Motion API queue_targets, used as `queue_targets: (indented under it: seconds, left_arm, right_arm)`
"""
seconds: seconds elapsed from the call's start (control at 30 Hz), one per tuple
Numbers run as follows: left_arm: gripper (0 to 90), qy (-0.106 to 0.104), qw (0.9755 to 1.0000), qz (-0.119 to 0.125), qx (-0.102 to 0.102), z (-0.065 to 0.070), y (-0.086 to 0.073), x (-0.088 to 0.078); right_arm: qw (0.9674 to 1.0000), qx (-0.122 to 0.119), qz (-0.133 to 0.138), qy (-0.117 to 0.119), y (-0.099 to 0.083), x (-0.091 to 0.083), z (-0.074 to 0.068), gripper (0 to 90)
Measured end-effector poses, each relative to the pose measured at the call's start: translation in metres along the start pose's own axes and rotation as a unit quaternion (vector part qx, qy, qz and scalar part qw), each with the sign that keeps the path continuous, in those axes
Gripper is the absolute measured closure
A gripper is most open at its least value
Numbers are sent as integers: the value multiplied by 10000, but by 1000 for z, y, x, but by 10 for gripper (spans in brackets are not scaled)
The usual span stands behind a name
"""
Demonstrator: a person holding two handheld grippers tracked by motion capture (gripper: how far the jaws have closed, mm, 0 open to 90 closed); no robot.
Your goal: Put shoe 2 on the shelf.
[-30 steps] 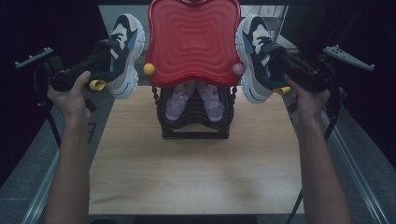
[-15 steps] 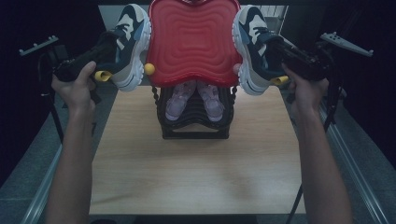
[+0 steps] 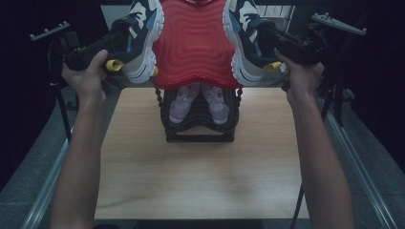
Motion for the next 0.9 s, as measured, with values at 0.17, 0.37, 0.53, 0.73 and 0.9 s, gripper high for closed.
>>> queue_targets:
  seconds: [0.17, 0.37, 0.53, 0.73, 0.9]
  left_arm:
    - [707, -11, 10000, -67, -6, 4, -1, 8]
    - [707, -55, 9999, -72, -49, 10, -1, 18]
    - [707, -118, 9999, -65, -12, 19, 0, 26]
    - [707, -92, 9999, -120, 27, 25, -4, 34]
    - [705, -94, 9998, -146, 37, 28, -6, 41]
  right_arm:
    - [10000, -5, 2, 74, 2, 11, -6, 716]
    - [9998, -18, -35, 170, 1, 26, -15, 715]
    - [9997, 21, -71, 223, 1, 33, -21, 715]
    - [9997, -24, -119, 225, 1, 41, -25, 716]
    - [9998, 35, -152, 150, -3, 50, -23, 715]
Point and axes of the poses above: each handheld gripper's, and its own axes: x roughly forward along the jaws, y roughly out of its top, z roughly to its right, the point moved 6 cm from there along x, roughly forward along the jaws, and after that the axes turned 14 degrees about z, right-handed, at the moved point
